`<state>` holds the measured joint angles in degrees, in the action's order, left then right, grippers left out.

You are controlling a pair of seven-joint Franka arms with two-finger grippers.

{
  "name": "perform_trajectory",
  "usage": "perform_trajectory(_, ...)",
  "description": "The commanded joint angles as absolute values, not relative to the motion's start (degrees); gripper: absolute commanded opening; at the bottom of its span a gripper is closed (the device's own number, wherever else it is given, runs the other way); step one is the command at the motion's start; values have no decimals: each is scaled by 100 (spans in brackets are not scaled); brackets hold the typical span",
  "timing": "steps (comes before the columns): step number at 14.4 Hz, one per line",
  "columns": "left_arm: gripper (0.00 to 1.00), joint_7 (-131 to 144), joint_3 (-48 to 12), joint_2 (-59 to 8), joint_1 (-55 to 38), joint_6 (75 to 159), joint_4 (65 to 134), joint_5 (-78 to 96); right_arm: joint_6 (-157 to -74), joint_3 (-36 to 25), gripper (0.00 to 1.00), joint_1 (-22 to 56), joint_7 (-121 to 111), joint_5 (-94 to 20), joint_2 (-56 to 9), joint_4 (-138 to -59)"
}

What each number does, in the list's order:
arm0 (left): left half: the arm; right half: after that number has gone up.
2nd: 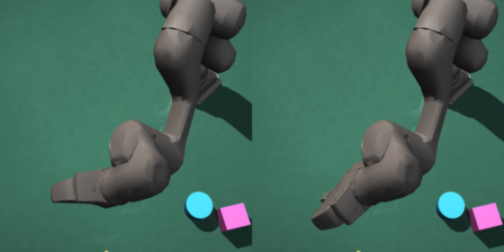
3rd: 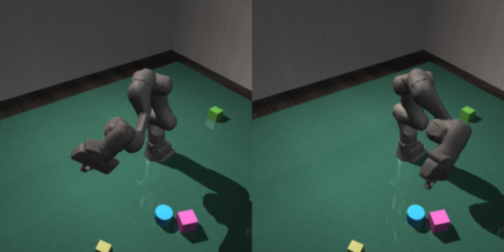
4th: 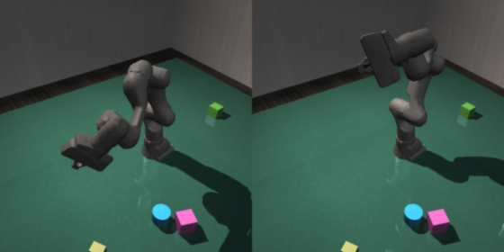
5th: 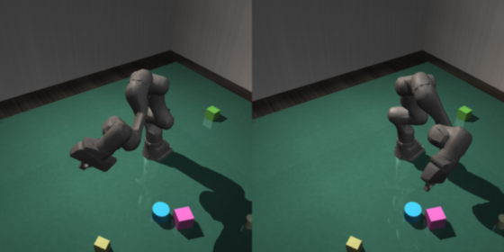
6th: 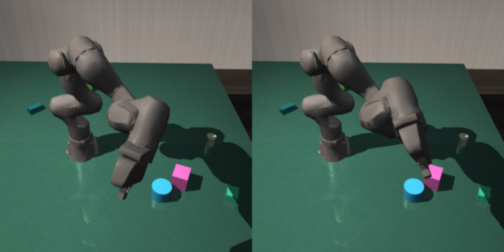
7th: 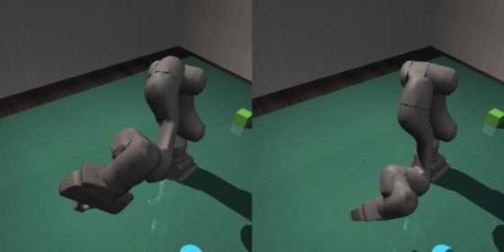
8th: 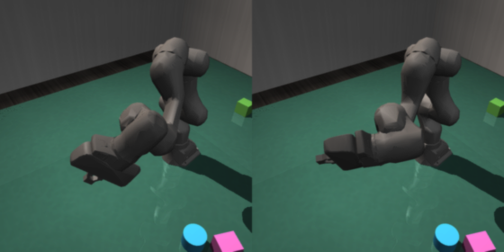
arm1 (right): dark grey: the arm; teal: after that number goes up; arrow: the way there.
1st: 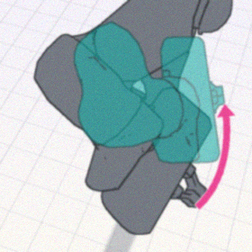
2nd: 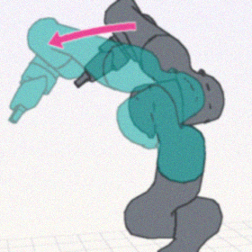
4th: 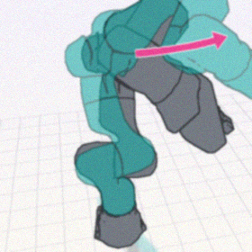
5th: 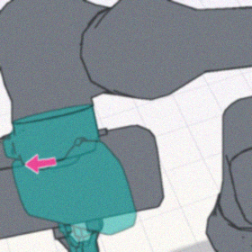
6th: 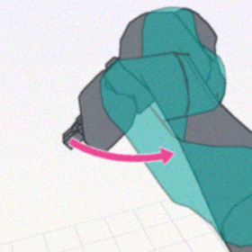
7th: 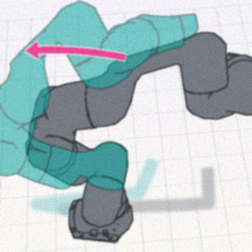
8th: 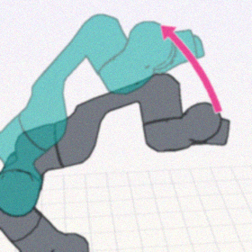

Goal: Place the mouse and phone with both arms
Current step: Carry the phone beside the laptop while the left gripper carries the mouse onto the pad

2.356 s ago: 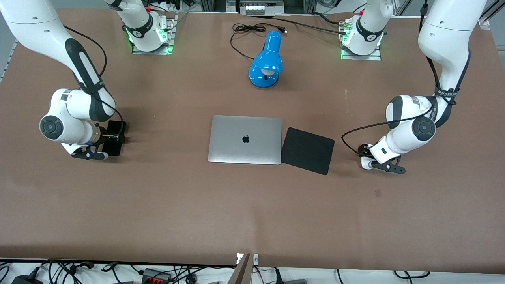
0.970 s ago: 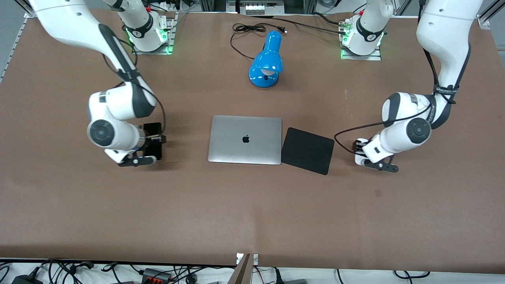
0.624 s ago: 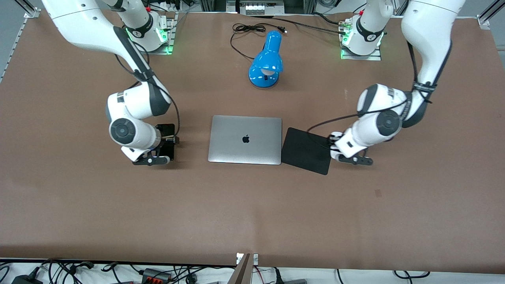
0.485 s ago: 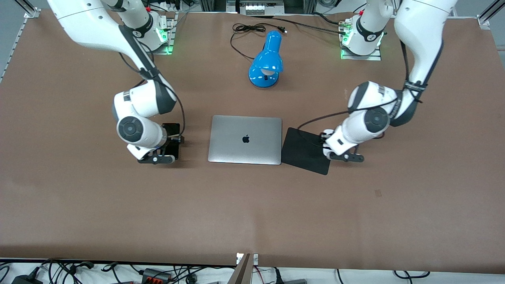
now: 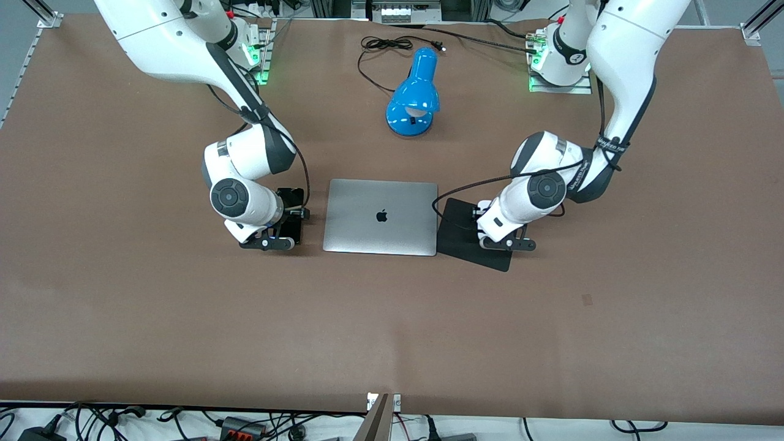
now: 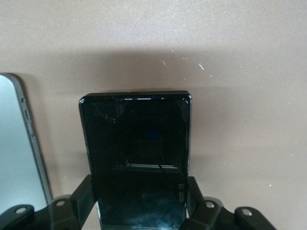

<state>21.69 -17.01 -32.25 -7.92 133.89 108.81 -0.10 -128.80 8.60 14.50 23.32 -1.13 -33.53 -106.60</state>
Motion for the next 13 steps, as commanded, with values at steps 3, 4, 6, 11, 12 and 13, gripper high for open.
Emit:
perform_trajectory(3, 55, 2268, -1670, -3524, -844, 13693, 10705, -105, -13025, 853, 0, 1503, 2671, -298, -3419, -10591)
perform_trajectory(4, 56, 2268, -1670, -3542, -844, 13702, 10644, -105, -13086, 844, 0, 1590, 2689, -308, -3419, -10591)
perform_trajectory(6, 58, 2268, -1670, -3586, -844, 13702, 10608, -105, -13183, 844, 0, 1617, 2689, -308, -3489, -10591)
perform_trajectory(11, 100, 2259, -1661, -3577, -826, 13685, 10608, -114, -13219, 844, 0, 1679, 2654, -290, -3594, -10582)
perform_trajectory(12, 100, 2259, -1661, -3560, -826, 13658, 10600, -106, -13219, 844, 0, 1679, 2654, -290, -3603, -10582)
perform_trajectory(13, 100, 2250, -1661, -3542, -809, 13623, 10574, -114, -13227, 844, 0, 1679, 2663, -290, -3612, -10582)
